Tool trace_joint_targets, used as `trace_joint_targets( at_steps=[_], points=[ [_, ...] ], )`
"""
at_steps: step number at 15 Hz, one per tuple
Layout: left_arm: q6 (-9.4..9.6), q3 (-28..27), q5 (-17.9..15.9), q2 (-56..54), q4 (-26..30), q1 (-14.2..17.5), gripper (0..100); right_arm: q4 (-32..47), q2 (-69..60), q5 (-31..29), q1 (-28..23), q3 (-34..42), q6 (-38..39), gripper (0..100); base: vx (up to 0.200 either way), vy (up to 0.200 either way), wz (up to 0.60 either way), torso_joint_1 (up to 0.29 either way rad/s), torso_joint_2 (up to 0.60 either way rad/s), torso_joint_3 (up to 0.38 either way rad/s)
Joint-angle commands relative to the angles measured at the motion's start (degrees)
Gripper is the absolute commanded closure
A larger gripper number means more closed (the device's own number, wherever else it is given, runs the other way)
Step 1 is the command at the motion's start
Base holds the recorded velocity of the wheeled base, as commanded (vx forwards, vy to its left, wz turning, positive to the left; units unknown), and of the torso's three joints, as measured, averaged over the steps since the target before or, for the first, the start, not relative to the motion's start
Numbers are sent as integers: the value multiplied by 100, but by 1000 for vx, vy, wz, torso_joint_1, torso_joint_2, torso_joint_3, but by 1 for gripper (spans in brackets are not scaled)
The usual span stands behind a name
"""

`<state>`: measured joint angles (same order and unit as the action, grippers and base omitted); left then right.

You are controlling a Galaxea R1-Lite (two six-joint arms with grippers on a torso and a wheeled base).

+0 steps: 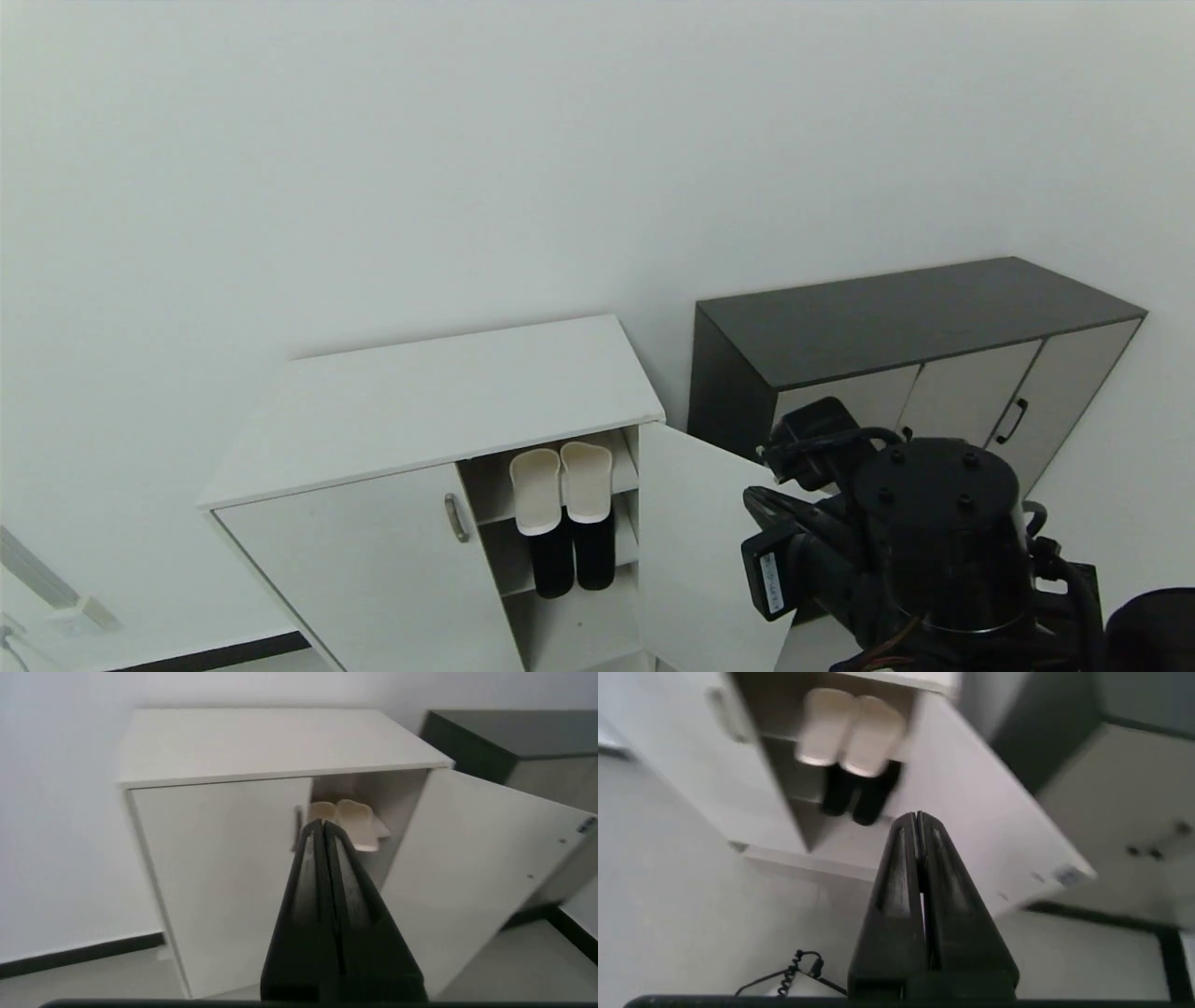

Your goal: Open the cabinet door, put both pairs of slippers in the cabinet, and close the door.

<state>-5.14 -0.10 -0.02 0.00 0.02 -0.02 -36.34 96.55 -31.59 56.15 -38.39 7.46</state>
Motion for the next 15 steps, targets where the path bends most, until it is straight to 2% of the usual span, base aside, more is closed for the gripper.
trace_joint_targets(
  at_steps=[1,8,15],
  points=[
    [-4,1,2,9,-2,2,100,-5,4,3,10,7,1,100,0,0,0,0,0,0],
    [-4,1,2,0,-2,2,100,-13,57,12,1,7,1,100,0,0,0,0,0,0],
    [-4,1,2,0,-2,2,100,-110,83,21,-25,7,1,100,-200,0,0,-2,2,1]
  ],
)
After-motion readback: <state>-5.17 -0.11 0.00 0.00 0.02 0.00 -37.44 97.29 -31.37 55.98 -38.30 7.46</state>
